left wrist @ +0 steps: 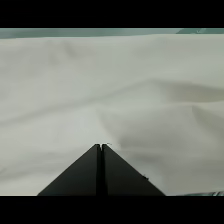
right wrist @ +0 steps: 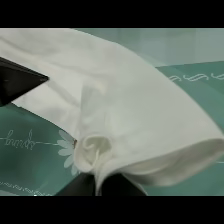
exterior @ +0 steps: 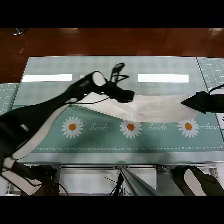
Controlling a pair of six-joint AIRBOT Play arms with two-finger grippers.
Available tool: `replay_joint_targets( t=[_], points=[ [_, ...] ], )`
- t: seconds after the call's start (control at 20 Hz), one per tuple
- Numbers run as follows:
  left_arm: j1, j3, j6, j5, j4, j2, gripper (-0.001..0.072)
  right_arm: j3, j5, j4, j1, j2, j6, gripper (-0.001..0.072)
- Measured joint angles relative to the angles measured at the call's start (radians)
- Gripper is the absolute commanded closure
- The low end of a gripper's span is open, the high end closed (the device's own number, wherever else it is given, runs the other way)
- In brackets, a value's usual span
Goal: Fold the shirts.
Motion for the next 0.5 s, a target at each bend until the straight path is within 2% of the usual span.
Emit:
replay_joint_targets(
  t=[0.15,0.3,0.5],
  points=[
    [-0.09,0.114,-0.025,-0.053,-0.051,-0.125,0.0689,-0.016,-0.008,0.033,0.0,0.035,0.006,0.0672],
    [-0.17,0.158,-0.015,-0.078,-0.169,-0.204,0.0689,-0.021,-0.026,0.051,0.0,0.047,0.009,0.0671],
    [-0.186,0.216,0.014,-0.104,-0.274,-0.238,0.0689,-0.023,-0.035,0.066,0.003,0.053,0.01,0.0671]
  ],
)
